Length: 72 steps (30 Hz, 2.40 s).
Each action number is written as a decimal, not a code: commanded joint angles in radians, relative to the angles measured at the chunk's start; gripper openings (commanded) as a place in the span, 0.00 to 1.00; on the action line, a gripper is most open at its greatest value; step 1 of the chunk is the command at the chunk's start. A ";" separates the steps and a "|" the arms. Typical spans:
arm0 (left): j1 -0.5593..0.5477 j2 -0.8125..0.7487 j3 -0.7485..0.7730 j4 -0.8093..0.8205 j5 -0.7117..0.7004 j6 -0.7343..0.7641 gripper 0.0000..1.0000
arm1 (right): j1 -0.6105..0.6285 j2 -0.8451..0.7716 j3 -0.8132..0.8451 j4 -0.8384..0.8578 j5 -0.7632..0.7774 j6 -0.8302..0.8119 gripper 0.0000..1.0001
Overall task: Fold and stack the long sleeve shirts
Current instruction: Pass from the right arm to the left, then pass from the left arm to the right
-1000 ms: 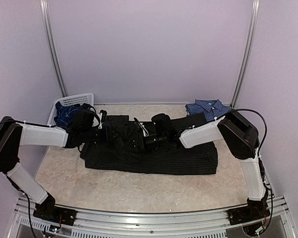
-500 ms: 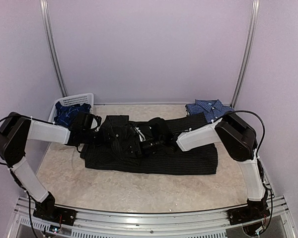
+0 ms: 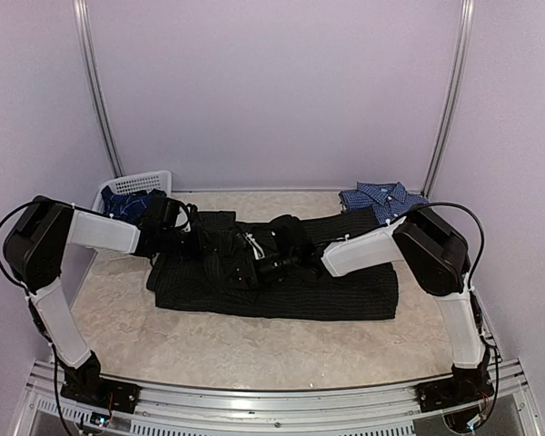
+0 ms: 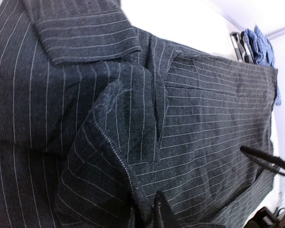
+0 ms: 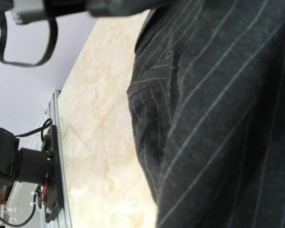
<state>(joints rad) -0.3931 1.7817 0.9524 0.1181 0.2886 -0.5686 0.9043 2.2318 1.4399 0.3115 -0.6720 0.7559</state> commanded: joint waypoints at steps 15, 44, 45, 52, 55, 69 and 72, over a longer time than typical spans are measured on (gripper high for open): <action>-0.103 -0.187 0.079 -0.013 0.317 0.336 0.00 | -0.157 -0.426 -0.259 -0.150 0.231 -0.240 0.78; -0.282 -0.092 0.249 -0.128 0.642 0.443 0.00 | -0.216 -0.697 -0.366 -0.334 0.251 -0.803 0.87; -0.286 -0.090 0.252 -0.145 0.645 0.449 0.00 | -0.216 -0.692 -0.356 -0.352 0.238 -0.818 0.87; -0.316 -0.067 0.280 -0.203 0.651 0.491 0.00 | -0.216 -0.642 -0.288 -0.453 0.116 -0.908 0.81; -0.323 -0.066 0.281 -0.208 0.652 0.496 0.00 | -0.216 -0.621 -0.268 -0.476 0.076 -0.926 0.71; -0.317 -0.078 0.282 -0.205 0.548 0.502 0.00 | -0.218 -0.652 -0.291 -0.541 0.119 -0.913 0.00; -0.290 -0.095 0.275 -0.184 0.495 0.468 0.06 | -0.219 -0.690 -0.267 -0.601 0.206 -0.890 0.00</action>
<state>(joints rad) -0.7078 1.7031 1.2041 -0.0826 0.8555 -0.0860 0.6880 1.6112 1.1511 -0.2085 -0.5781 -0.1623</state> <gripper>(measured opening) 0.012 0.010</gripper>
